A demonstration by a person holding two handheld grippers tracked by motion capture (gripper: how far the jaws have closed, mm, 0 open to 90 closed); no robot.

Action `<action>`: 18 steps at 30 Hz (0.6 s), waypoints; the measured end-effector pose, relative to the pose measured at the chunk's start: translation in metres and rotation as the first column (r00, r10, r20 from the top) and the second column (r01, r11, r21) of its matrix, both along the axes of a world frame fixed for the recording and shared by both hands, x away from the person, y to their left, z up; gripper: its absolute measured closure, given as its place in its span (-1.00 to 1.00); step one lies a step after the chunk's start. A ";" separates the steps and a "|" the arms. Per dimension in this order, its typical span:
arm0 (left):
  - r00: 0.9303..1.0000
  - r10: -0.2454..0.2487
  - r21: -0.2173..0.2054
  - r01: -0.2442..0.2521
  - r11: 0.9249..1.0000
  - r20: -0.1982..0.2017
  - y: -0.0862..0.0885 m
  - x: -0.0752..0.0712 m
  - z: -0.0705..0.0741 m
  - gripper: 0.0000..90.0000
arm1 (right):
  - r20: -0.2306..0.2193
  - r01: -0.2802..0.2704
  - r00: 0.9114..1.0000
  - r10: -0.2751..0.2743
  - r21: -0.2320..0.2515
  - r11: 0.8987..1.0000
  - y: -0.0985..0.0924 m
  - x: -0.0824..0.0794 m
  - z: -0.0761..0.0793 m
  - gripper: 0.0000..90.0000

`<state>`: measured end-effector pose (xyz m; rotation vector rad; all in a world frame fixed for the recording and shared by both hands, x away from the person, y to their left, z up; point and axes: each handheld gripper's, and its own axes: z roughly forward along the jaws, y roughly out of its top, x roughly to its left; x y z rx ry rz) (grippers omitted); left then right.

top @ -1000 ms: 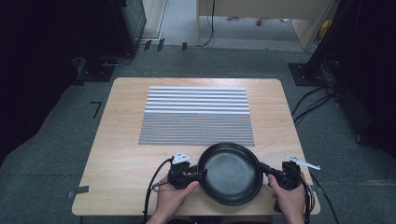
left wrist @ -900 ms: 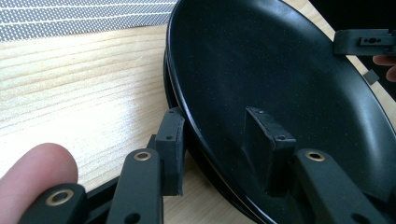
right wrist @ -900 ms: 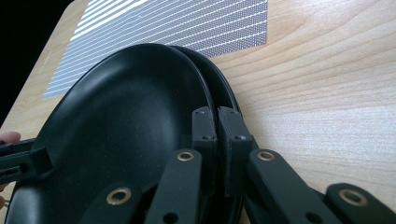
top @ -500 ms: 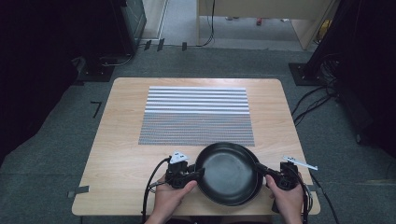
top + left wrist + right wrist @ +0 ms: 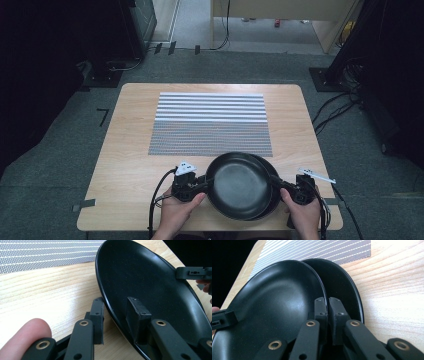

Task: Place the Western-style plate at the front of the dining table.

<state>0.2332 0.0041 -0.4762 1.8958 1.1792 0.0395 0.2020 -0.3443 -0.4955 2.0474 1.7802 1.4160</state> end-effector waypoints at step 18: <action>1.000 0.012 -0.017 -0.012 1.000 0.002 0.002 0.000 -0.001 0.55 | -0.006 0.028 1.000 -0.028 0.069 0.997 0.006 0.001 -0.012 0.80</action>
